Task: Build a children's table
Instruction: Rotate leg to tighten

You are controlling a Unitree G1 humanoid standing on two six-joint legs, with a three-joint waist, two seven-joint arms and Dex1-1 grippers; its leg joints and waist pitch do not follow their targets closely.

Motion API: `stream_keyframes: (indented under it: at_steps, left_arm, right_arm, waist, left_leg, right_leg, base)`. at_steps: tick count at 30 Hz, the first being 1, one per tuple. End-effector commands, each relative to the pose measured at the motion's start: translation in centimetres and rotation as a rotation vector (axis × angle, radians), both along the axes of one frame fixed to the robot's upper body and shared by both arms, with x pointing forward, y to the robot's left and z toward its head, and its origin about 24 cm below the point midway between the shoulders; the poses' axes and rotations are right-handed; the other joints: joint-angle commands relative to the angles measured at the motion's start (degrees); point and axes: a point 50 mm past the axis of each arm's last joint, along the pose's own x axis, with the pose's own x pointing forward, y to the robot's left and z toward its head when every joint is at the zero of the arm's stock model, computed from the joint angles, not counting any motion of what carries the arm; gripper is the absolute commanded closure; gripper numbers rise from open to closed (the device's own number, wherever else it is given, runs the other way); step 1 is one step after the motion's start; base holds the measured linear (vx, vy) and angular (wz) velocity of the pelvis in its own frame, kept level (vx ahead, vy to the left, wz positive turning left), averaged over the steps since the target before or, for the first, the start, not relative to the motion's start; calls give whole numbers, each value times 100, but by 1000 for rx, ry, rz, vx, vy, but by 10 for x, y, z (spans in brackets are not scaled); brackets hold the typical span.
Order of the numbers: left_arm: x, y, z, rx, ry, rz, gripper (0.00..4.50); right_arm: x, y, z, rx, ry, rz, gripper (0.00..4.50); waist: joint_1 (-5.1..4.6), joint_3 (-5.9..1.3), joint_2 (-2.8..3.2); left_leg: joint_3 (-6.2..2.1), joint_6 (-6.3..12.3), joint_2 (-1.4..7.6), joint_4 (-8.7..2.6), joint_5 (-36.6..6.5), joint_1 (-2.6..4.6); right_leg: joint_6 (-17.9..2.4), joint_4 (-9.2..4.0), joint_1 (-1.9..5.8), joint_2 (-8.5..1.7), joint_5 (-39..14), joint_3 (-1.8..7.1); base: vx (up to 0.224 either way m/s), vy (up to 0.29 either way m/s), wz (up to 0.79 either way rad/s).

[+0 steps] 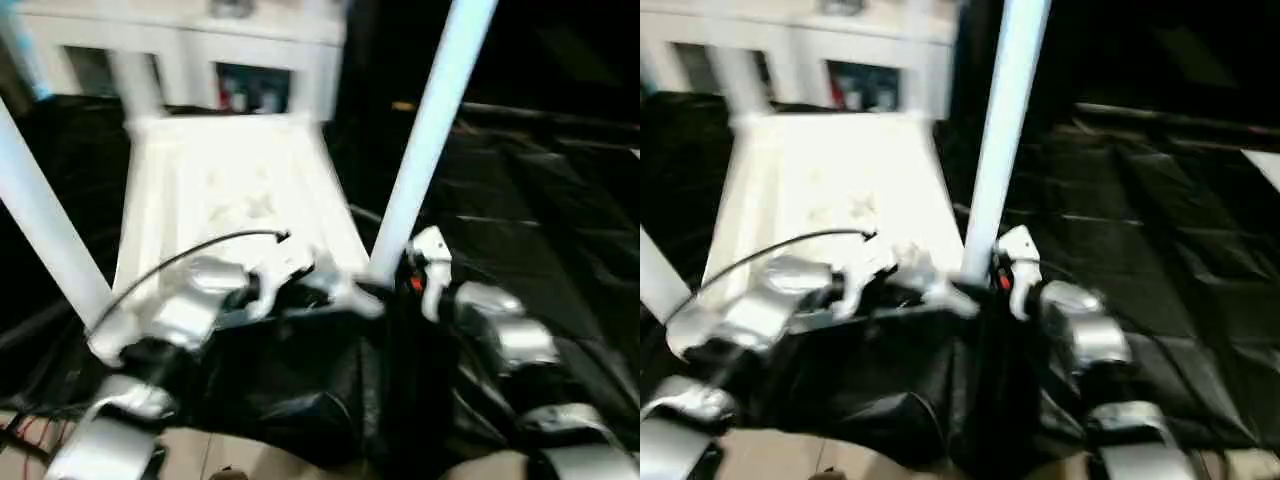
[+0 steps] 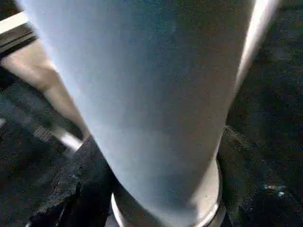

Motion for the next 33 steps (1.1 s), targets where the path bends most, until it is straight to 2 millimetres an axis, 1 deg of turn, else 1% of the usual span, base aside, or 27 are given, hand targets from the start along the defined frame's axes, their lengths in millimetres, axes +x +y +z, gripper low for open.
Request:
stream_keyframes:
  at_steps: [1, 2, 3, 4, 6, 7, 8, 9, 10, 11, 13, 15, 16, 17, 18, 19, 20, 21, 22, 23, 24, 25, 27, 30, 31, 32, 33]
  left_arm:
    - [9, -25, 18, -72, -74, 28, 450]
    - [11, -29, 18, -76, -81, 46, 450]
    - [11, -29, 18, -76, -81, 46, 450]
    - [11, -36, 19, -84, -86, 59, 450]
    - [12, -46, 19, -98, -92, 70, 450]
    - [11, -50, 20, -106, -94, 63, 450]
    - [11, -51, 20, -109, -95, 60, 450]
    - [10, -55, 21, -115, -96, 54, 450]
    - [8, -58, 21, -120, -97, 42, 450]
    - [6, -57, 20, -123, -92, 14, 450]
    - [2, -55, 19, -123, -83, -27, 450]
    - [0, -52, 18, -118, -79, -39, 450]
    - [0, -51, 18, -117, -79, -41, 450]
    - [0, -46, 17, -110, -76, -42, 450]
    - [0, -42, 16, -105, -75, -40, 450]
    - [0, -42, 16, -105, -75, -40, 450]
    - [0, -36, 16, -97, -74, -40, 450]
    - [0, -34, 16, -94, -73, -40, 450]
    - [0, -29, 15, -89, -67, -49, 450]
    - [0, -29, 15, -89, -67, -49, 450]
    - [-1, -26, 14, -84, -58, -68, 450]
    - [-3, -25, 14, -81, -53, -87, 450]
    - [-4, -24, 14, -78, -50, -109, 450]
    - [-5, -23, 14, -76, -49, -111, 450]
    - [-5, -21, 14, -72, -45, -122, 450]
    - [-6, -20, 14, -72, -39, -135, 450]
    - [-7, -20, 14, -73, -36, -143, 450]
  right_arm:
    - [-5, 30, -11, 17, 54, 10, 189]
    - [-3, 35, -10, 27, 55, -18, 189]
    - [-3, 35, -10, 27, 55, -18, 189]
    - [-2, 43, -10, 36, 58, -55, 189]
    - [-1, 55, -10, 35, 54, -87, 189]
    - [-2, 61, -9, 24, 38, -67, 189]
    - [-2, 64, -9, 19, 32, -59, 189]
    - [-3, 69, -9, 6, 14, -38, 189]
    - [-4, 73, -8, -2, 4, -21, 154]
    - [-4, 73, -7, 17, 10, -12, 154]
    - [-4, 71, -5, 53, 20, 6, 117]
    - [-4, 68, -4, 56, 15, 27, 109]
    - [-5, 67, -3, 56, 14, 31, 83]
    - [-6, 60, -3, 38, 0, 73, 83]
    - [-7, 53, -2, 22, -7, 109, 71]
    - [-7, 53, -2, 22, -7, 109, 71]
    - [-9, 39, -2, -7, -17, 149, 71]
    - [-9, 32, -1, -21, -21, 168, 71]
    - [-11, 12, 1, -52, -29, 204, 71]
    - [-11, 12, 1, -52, -29, 204, 71]
    - [-15, -9, 5, -75, -36, 243, 71]
    - [-16, -18, 7, -92, -42, 256, 71]
    - [-18, -30, 10, -110, -42, 268, 71]
    - [-19, -37, 13, -115, -42, 277, 71]
    - [-22, -52, 17, -143, -40, 286, 71]
    - [-23, -59, 19, -156, -41, 285, 71]
    - [-23, -61, 20, -160, -42, 283, 71]
  waist:
    - [-16, -303, 7]
    - [-26, -308, 6]
    - [-35, -317, 7]
    - [-45, -321, 24]
    - [-54, -329, 19]
    - [-47, -341, 23]
    - [-60, -342, 14]
    - [-48, -349, 15]
    - [-42, -359, 2]
    - [-37, -357, 5]
    - [-30, -348, 22]
    - [-35, -340, 29]
    - [-37, -337, 30]
    - [-40, -338, 34]
    - [-39, -344, 29]
    - [-35, -340, 24]
    - [-39, -343, 24]
    - [-26, -347, 22]
    - [2, -351, 22]
    - [15, -353, 9]
    - [27, -344, 33]
    - [63, -350, 13]
    - [76, -348, 15]
    - [83, -340, 6]
    - [103, -344, -3]
    - [120, -349, -1]
    - [116, -348, -3]
  left_leg:
    - [-71, 67, 129, -381, -1483, -1]
    - [-60, 101, 127, -377, -1444, 10]
    - [-59, 122, 138, -382, -1371, -8]
    - [-61, 123, 149, -391, -1319, -18]
    - [-56, 138, 147, -389, -1255, -26]
    - [-51, 147, 150, -382, -1224, -23]
    - [-53, 153, 155, -387, -1144, -47]
    - [-41, 184, 157, -381, -1081, -48]
    - [-37, 217, 153, -378, -972, -61]
    - [-32, 242, 151, -380, -927, -66]
    - [-26, 286, 160, -385, -892, -64]
    - [-28, 283, 168, -392, -976, -60]
    - [-35, 278, 175, -397, -1025, -57]
    - [-34, 278, 175, -398, -1019, -58]
    - [-34, 285, 179, -392, -1016, -61]
    - [-32, 300, 174, -390, -991, -69]
    - [-25, 333, 177, -384, -944, -79]
    - [-19, 367, 175, -374, -929, -71]
    - [-13, 409, 169, -360, -927, -63]
    - [-6, 436, 174, -352, -898, -63]
    - [-9, 453, 164, -360, -826, -85]
    - [-5, 482, 173, -345, -832, -69]
    - [-7, 511, 177, -349, -808, -75]
    - [-9, 473, 168, -348, -854, -75]
    - [-5, 493, 174, -338, -871, -61]
    - [-3, 512, 180, -332, -858, -63]
    - [-6, 519, 173, -334, -826, -81]
  right_leg:
    - [-133, -647, 246, -487, -3177, 290]
    - [-169, -638, 225, -478, -3077, 308]
    - [-224, -608, 240, -476, -2915, 319]
    - [-285, -583, 240, -471, -2753, 328]
    - [-356, -552, 250, -463, -2528, 338]
    - [-392, -537, 249, -468, -2431, 348]
    - [-477, -497, 264, -472, -2250, 354]
    - [-512, -487, 271, -470, -2107, 360]
    - [-563, -456, 289, -466, -1927, 369]
    - [-584, -445, 291, -461, -1844, 371]
    - [-638, -448, 293, -466, -1789, 376]
    - [-641, -457, 290, -468, -1865, 375]
    - [-632, -459, 296, -473, -1908, 373]
    - [-630, -463, 294, -475, -1910, 376]
    - [-638, -454, 304, -470, -1849, 377]
    - [-637, -452, 314, -462, -1796, 374]
    - [-673, -435, 312, -466, -1667, 387]
    - [-691, -434, 316, -464, -1631, 384]
    - [-691, -442, 323, -458, -1634, 377]
    - [-703, -433, 322, -460, -1583, 387]
    - [-725, -427, 329, -449, -1535, 385]
    - [-719, -430, 329, -451, -1529, 383]
    - [-760, -418, 319, -448, -1487, 378]
    - [-720, -450, 323, -449, -1706, 366]
    - [-688, -456, 322, -447, -1741, 368]
    - [-710, -445, 316, -449, -1688, 372]
    - [-703, -439, 326, -442, -1665, 368]
  base:
    - [0, 0, 0]
    - [0, 0, 0]
    - [0, 0, 0]
    - [0, 0, 0]
    - [0, 0, 0]
    - [0, 0, 0]
    - [0, 0, 0]
    - [0, 0, 0]
    - [0, 0, 0]
    - [0, 0, 0]
    - [0, 0, 0]
    - [0, 0, 0]
    - [0, 0, 0]
    - [0, 0, 0]
    - [0, 0, 0]
    - [0, 0, 0]
    - [0, 0, 0]
    - [0, 0, 0]
    - [0, 0, 0]
    - [0, 0, 0]
    - [0, 0, 0]
    - [0, 0, 0]
    - [0, 0, 0]
    - [0, 0, 0]
    - [0, 0, 0]
    - [0, 0, 0]
    - [0, 0, 0]
